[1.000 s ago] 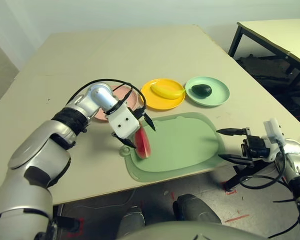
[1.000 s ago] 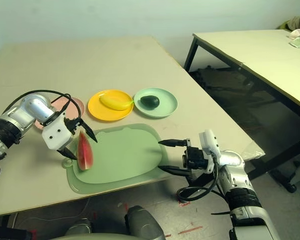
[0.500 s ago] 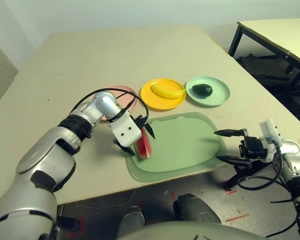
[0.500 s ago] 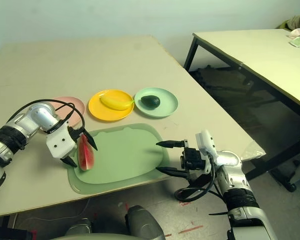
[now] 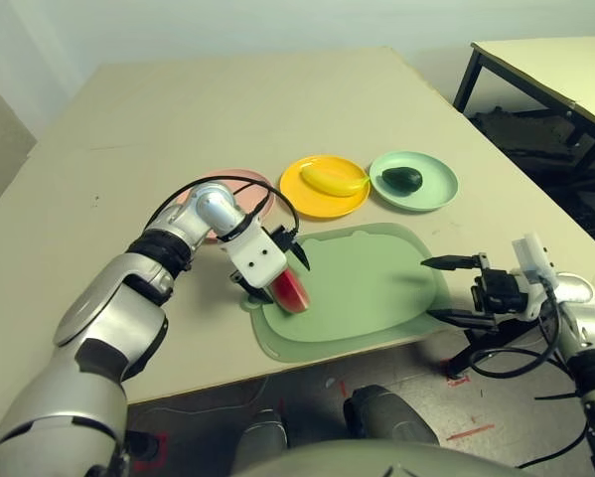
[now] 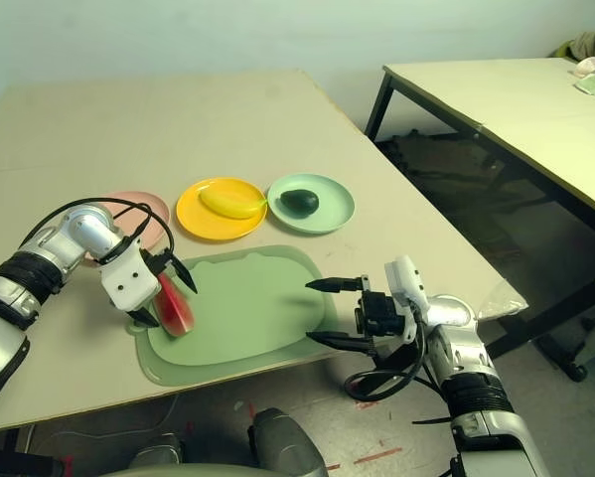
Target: Place the fruits into color-matched plates.
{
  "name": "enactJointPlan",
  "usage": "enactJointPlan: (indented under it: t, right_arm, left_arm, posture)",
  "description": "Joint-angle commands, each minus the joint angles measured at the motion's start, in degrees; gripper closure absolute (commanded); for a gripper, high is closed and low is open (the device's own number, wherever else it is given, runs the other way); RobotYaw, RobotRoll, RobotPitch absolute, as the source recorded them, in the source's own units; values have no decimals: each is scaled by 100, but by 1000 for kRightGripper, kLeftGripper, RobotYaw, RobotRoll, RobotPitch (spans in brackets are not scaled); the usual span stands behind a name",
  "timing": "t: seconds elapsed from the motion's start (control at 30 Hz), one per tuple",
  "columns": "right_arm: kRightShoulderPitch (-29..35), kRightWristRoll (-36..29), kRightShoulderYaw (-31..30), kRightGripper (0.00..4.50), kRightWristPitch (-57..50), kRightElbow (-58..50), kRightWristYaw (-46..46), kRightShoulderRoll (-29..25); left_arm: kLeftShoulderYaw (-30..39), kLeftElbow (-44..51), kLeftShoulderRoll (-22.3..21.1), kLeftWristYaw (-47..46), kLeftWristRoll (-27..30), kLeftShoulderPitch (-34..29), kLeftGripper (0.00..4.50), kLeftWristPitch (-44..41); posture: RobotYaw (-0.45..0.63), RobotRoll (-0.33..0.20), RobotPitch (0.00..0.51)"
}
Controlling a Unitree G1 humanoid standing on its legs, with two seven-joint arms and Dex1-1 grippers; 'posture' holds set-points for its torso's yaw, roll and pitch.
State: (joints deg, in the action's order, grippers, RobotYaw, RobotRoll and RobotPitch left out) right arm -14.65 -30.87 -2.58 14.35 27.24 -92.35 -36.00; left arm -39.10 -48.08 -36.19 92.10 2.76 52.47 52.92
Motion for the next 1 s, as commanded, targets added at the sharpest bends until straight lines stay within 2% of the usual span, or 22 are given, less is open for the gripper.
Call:
enactJointPlan:
  t: [0.03,0.13,0.17,0.43,0.7,0.87,1.0]
  right_arm:
    - [56,99,82,0,-51,-113,-15,42]
    - [77,103,93,0,-63,-149,-15,55]
    - [103,100,92,0,-66,-182,-15,53]
    - [140,116,171,0,-89,-187,9,81]
    - [-45,152,379,0,-209,89,216,144]
    - [-119,293,508,0,-321,282,772,308]
    - [-40,291,568,0,-471,82,1166,508]
  left_arm:
    - [-38,-10,36,40,-73,-119,1117,-124]
    - [-39,14,37,40,-94,-139,2165,-164]
    - [-35,17,37,40,-98,-143,2249,-170]
    - [6,30,-4,40,-78,-129,2249,-249]
    - [666,-334,-117,-34,-139,164,2249,-541]
    - [1016,-771,-303,-432,-519,260,2249,-515]
    - [1237,-1232,-451,-1125,-975,412,2249,-542]
  posture:
    - [-289,0,18]
    - [-292,0,17]
    - [-292,0,17]
    - [-292,0,10]
    - [-278,0,8]
    - [-255,0,9]
    - [-250,0,10]
